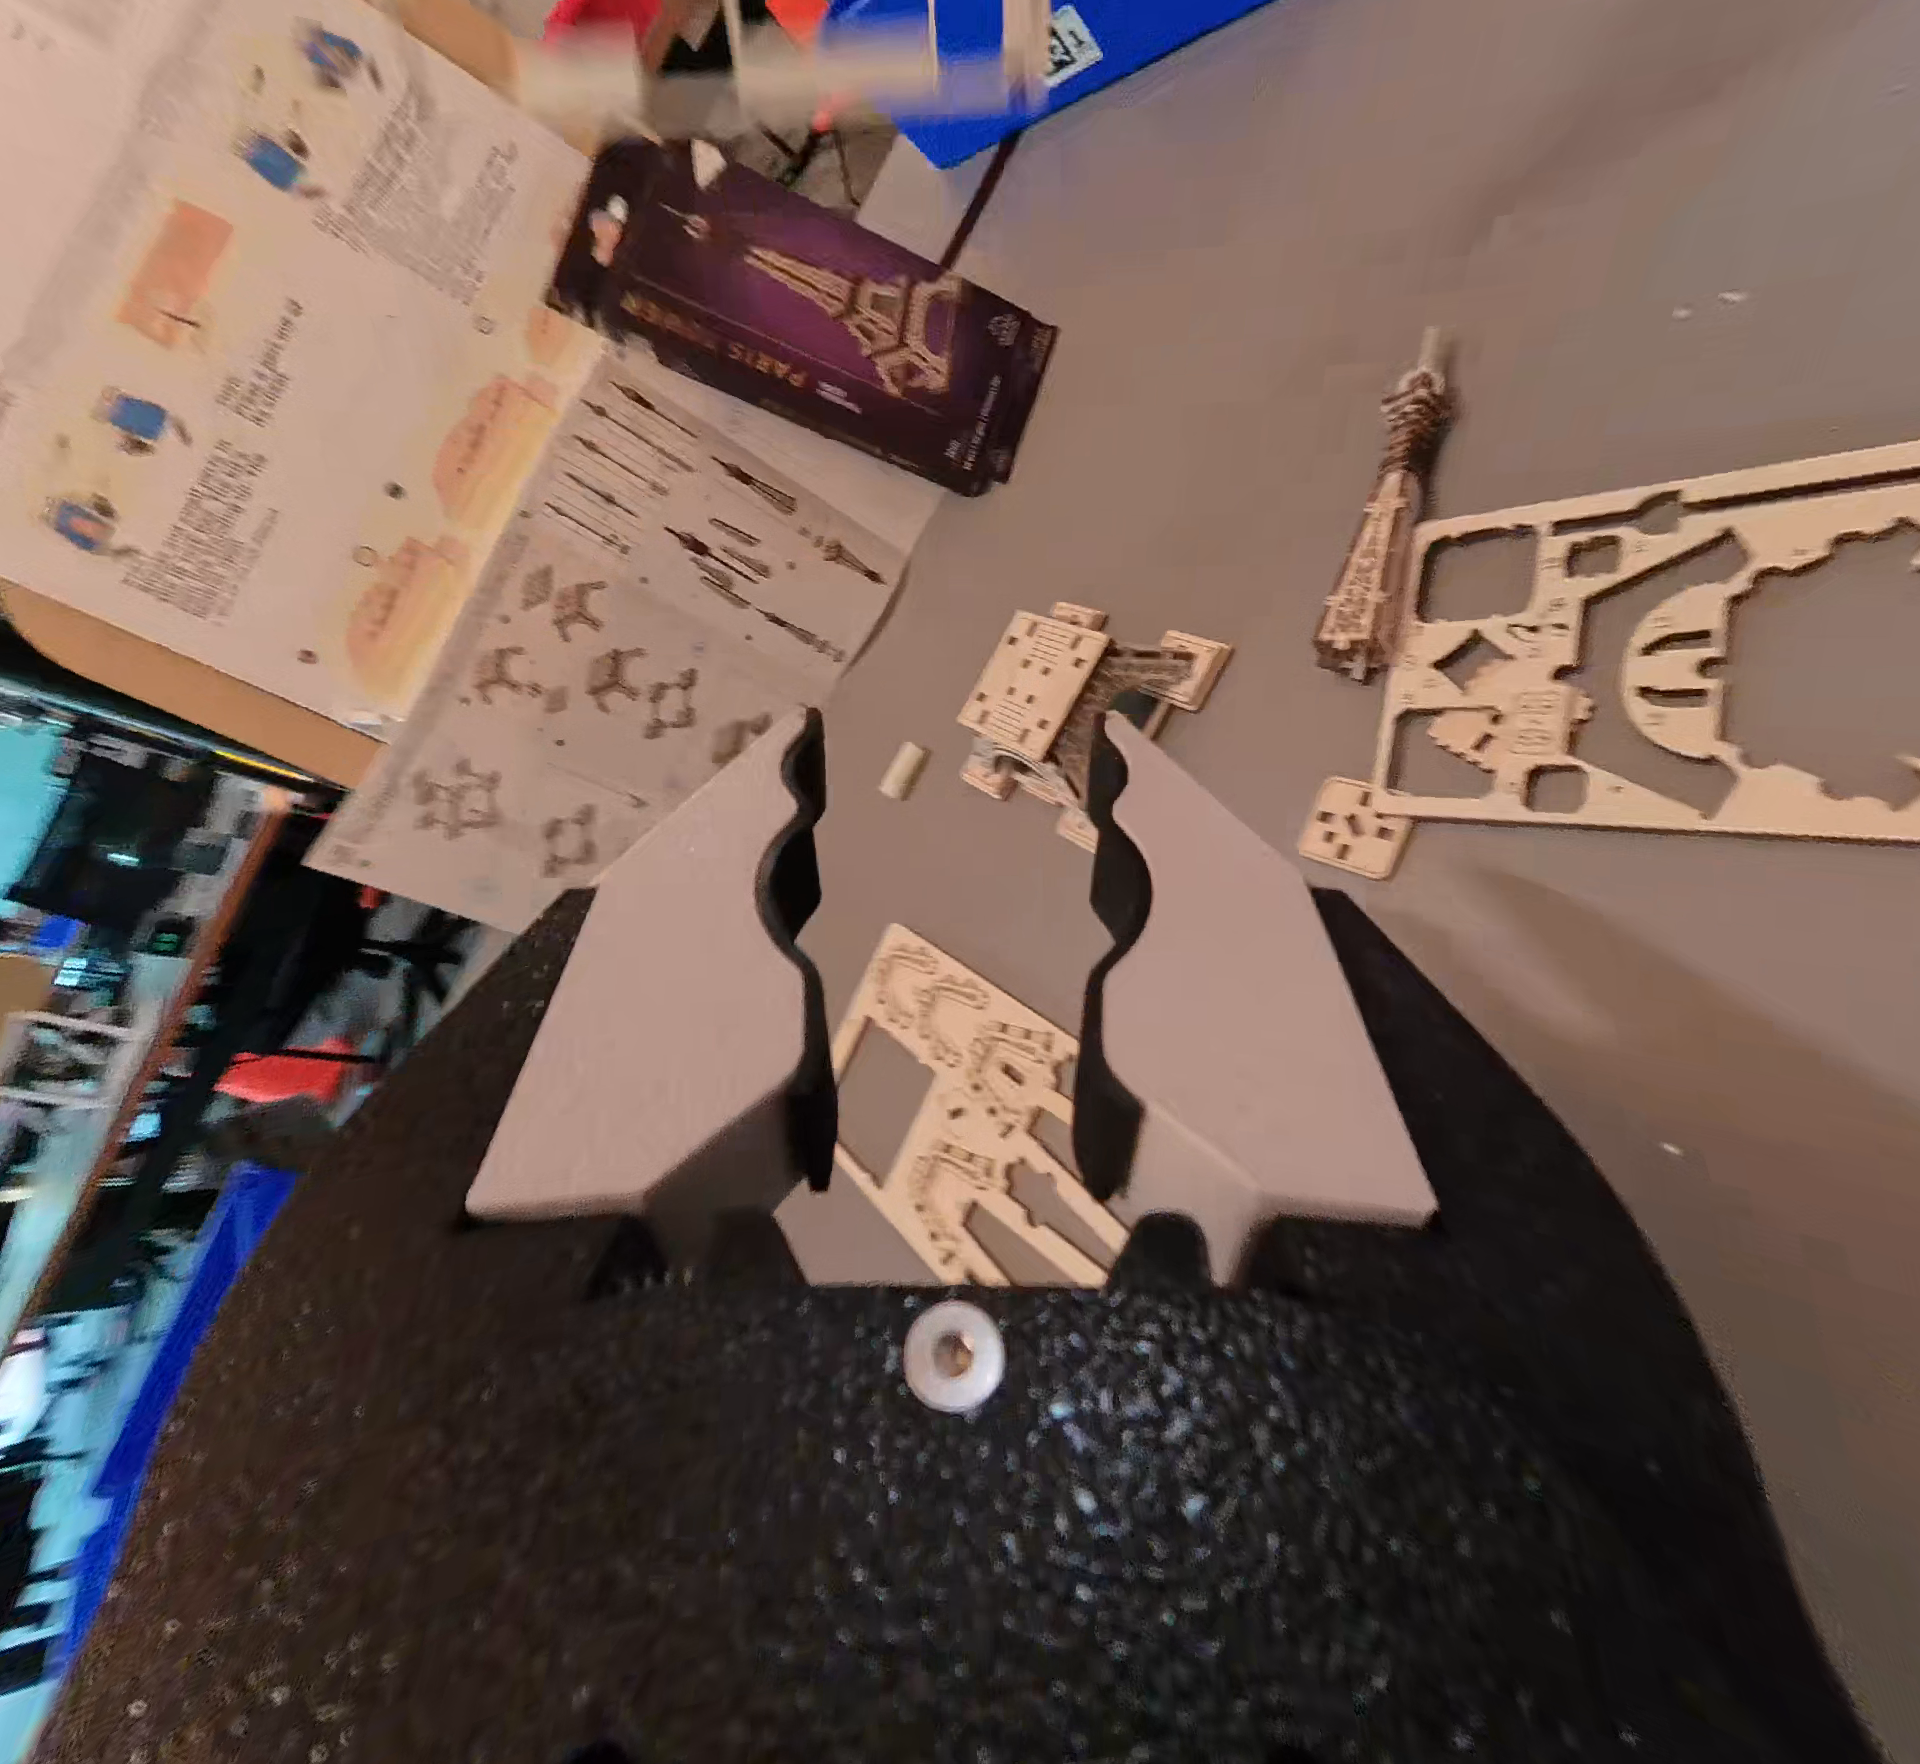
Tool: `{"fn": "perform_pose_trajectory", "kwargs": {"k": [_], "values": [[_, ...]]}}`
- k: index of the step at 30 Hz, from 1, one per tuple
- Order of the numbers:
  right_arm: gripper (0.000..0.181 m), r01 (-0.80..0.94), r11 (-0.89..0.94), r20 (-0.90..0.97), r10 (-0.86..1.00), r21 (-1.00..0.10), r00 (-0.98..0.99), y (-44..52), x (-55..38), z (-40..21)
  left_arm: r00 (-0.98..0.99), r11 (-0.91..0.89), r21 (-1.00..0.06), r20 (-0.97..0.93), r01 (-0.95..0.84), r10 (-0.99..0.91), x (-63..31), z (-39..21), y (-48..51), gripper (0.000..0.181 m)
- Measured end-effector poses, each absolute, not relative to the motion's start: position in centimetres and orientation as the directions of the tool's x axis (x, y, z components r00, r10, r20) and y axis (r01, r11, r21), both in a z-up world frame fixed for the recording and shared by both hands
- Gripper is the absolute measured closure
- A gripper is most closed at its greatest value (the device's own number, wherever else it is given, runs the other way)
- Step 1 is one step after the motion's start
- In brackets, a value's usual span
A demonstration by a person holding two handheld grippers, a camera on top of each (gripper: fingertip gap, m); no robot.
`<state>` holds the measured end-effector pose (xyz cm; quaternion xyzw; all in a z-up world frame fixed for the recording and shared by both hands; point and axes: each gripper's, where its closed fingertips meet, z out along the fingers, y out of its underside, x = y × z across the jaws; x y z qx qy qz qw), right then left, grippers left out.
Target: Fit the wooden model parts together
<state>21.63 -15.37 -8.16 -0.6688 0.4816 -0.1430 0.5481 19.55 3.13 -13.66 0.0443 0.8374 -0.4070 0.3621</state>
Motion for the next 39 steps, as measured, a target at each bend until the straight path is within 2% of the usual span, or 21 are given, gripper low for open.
{"fn": "perform_pose_trajectory", "kwargs": {"k": [1, 4, 6, 10, 14, 15, 17, 18, 22, 25, 28, 31, 33, 35, 37, 38, 39], "values": [[0.181, -0.501, 0.063, -0.289, -0.875, -0.863, 0.388, -20.4, 22.1, -7.5, -0.757, 0.661, -0.666, -0.615, 0.347, -0.221, 19.3, -14.4, 3.5, 0.134], [0.181, -0.625, 0.024, -0.046, -0.999, -0.78, 0.018, -35.7, 22.6, -7.5, -0.806, 0.68, -0.67, -0.558, 0.298, -0.198, 18.9, -17.1, 4.8, 0.138], [0.181, -0.708, 0.069, -0.01, -0.996, -0.702, -0.087, -41.3, 23.2, -8.7, -0.829, 0.688, -0.68, -0.52, 0.256, -0.206, 18.8, -18.4, 5.4, 0.14], [0.181, -0.772, 0.239, -0.227, -0.966, -0.589, -0.126, -43.9, 26.2, -12.4, -0.862, 0.668, -0.729, -0.426, 0.147, -0.275, 18.9, -19.1, 6.2, 0.142], [0.177, -0.767, 0.433, -0.449, -0.868, -0.474, -0.213, -44.9, 28.4, -15.3, -0.849, 0.678, -0.732, -0.393, 0.058, -0.352, 19.9, -19.2, 9.0, 0.142], [0.162, -0.752, 0.469, -0.461, -0.852, -0.462, -0.248, -45.7, 28.7, -15.8, -0.843, 0.679, -0.734, -0.387, 0.036, -0.374, 20.2, -19.3, 10.1, 0.141], [0.114, -0.748, 0.476, -0.373, -0.87, -0.463, -0.322, -48.1, 28.2, -16.9, -0.823, 0.674, -0.739, -0.383, -0.001, -0.421, 21.4, -19.2, 12.4, 0.141], [0.105, -0.751, 0.445, -0.305, -0.893, -0.487, -0.331, -49.1, 27.8, -16.8, -0.809, 0.666, -0.746, -0.379, -0.02, -0.448, 22.3, -19.1, 13.6, 0.141], [0.096, -0.744, 0.234, -0.047, -0.964, -0.625, -0.263, -49.4, 25.4, -13.2, -0.771, 0.646, -0.75, -0.327, -0.14, -0.547, 28.0, -19.9, 18.1, 0.141], [0.093, -0.687, 0.058, 0.005, -0.996, -0.724, -0.089, -42.5, 23.2, -10.6, -0.76, 0.654, -0.725, -0.297, -0.215, -0.579, 34.5, -21.7, 20.4, 0.14], [0.102, -0.574, -0.042, -0.058, -0.986, -0.818, 0.156, -32.0, 20.2, -9.9, -0.773, 0.635, -0.72, -0.224, -0.279, -0.593, 40.3, -23.0, 20.8, 0.143], [0.112, -0.528, -0.028, -0.184, -0.921, -0.849, 0.344, -22.6, 16.6, -11.4, -0.836, 0.65, -0.705, -0.15, -0.285, -0.528, 43.3, -24.1, 19.5, 0.146], [0.116, -0.532, 0.012, -0.264, -0.878, -0.847, 0.399, -17.8, 14.5, -13.1, -0.859, 0.695, -0.657, -0.137, -0.294, -0.493, 44.5, -25.2, 19.4, 0.146], [0.114, -0.528, 0.033, -0.325, -0.821, -0.849, 0.47, -13.6, 12.7, -13.9, -0.875, 0.738, -0.563, -0.053, -0.371, -0.481, 44.3, -27.1, 19.9, 0.148], [0.114, -0.52, 0.063, -0.365, -0.783, -0.852, 0.504, -10.9, 11.9, -14.2, -0.855, 0.705, -0.562, 0.009, -0.433, -0.518, 44.6, -27.2, 20.0, 0.16], [0.114, -0.518, 0.08, -0.381, -0.773, -0.852, 0.508, -10.2, 11.9, -14.3, -0.834, 0.691, -0.555, 0.01, -0.464, -0.552, 44.8, -27.3, 20.5, 0.172], [0.114, -0.52, 0.093, -0.396, -0.764, -0.849, 0.51, -9.5, 12.1, -14.4, -0.816, 0.666, -0.555, 0.038, -0.498, -0.578, 44.6, -27.3, 20.6, 0.173]]}}
